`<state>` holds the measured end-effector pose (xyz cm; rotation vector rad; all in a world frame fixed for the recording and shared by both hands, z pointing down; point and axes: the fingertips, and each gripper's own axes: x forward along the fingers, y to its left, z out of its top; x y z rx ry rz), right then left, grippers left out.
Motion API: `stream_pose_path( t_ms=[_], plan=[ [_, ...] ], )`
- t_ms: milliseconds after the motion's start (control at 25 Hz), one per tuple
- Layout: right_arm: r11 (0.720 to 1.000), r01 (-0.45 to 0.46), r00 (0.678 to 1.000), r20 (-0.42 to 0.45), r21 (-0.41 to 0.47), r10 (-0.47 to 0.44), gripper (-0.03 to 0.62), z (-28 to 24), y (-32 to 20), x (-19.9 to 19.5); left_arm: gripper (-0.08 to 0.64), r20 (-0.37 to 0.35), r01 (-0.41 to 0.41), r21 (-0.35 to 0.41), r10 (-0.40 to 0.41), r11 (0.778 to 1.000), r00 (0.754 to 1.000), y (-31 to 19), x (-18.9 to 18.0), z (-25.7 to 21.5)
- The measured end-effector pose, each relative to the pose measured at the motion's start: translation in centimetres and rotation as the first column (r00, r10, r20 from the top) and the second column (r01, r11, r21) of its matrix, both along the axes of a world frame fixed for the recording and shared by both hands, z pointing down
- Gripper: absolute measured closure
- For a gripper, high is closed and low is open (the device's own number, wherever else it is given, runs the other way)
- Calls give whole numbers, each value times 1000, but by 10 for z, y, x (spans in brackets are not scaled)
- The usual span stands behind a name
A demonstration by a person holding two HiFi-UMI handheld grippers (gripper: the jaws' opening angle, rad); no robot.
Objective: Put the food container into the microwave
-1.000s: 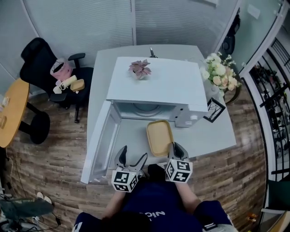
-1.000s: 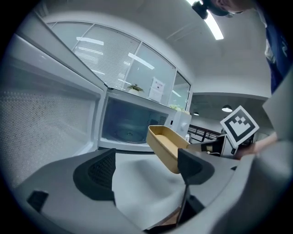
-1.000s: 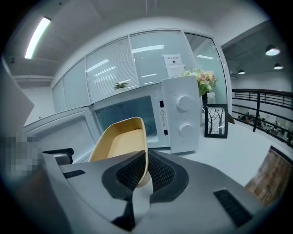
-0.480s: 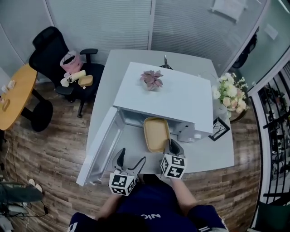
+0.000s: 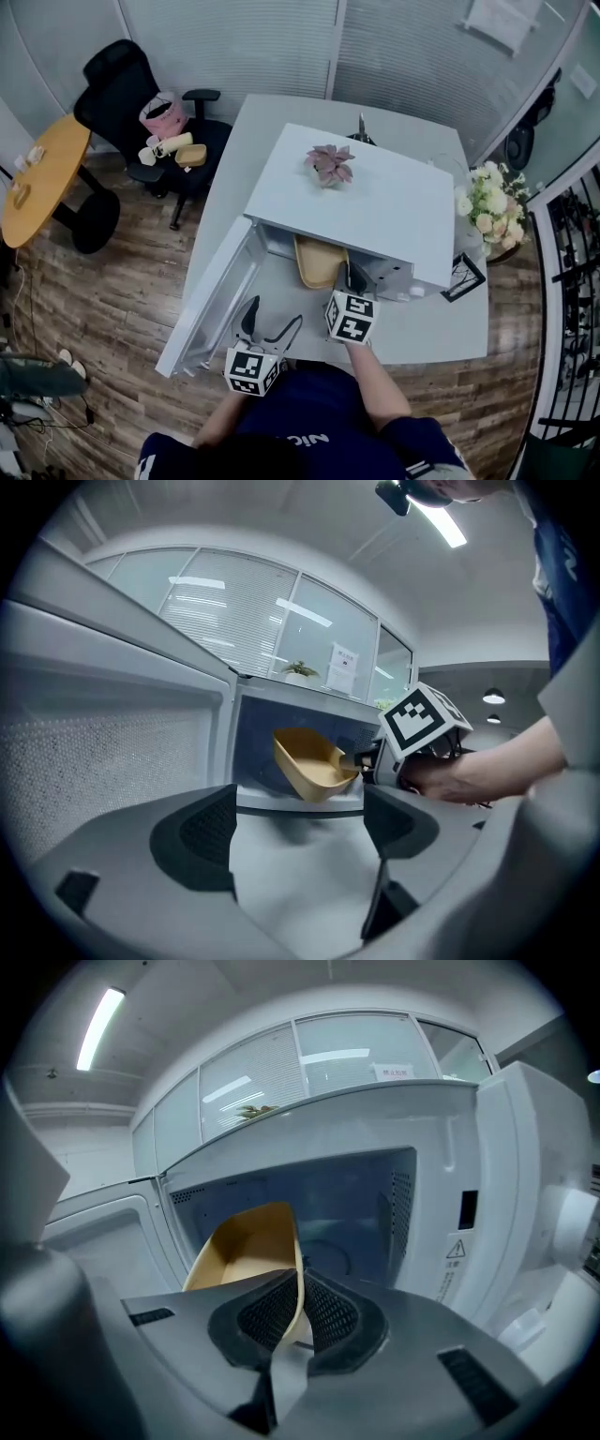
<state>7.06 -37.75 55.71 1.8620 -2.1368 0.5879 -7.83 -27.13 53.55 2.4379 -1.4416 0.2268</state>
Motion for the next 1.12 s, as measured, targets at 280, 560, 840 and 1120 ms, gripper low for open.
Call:
stream_pose_path(
  t_ms=[280,560,840,1120],
  plan=[
    [999,24,999,-38,25,-23,560,6,-34,-9,153,29,17,12,-17,1000,999,-9,-4,-3],
    [997,2,995,-99,75,6,560,8,-60,-11,153,45,41,2,-41,999,998,-19,-7,-1],
    [993,-46,991,-117,106,58,561,12,-81,-9,153,58,22,-22,-20,1000,998,-23,0,3],
    [995,-74,981,-176,72,86,558,27,-93,-9,153,63,16,-39,-14,999,998,-25,3,8]
  ],
)
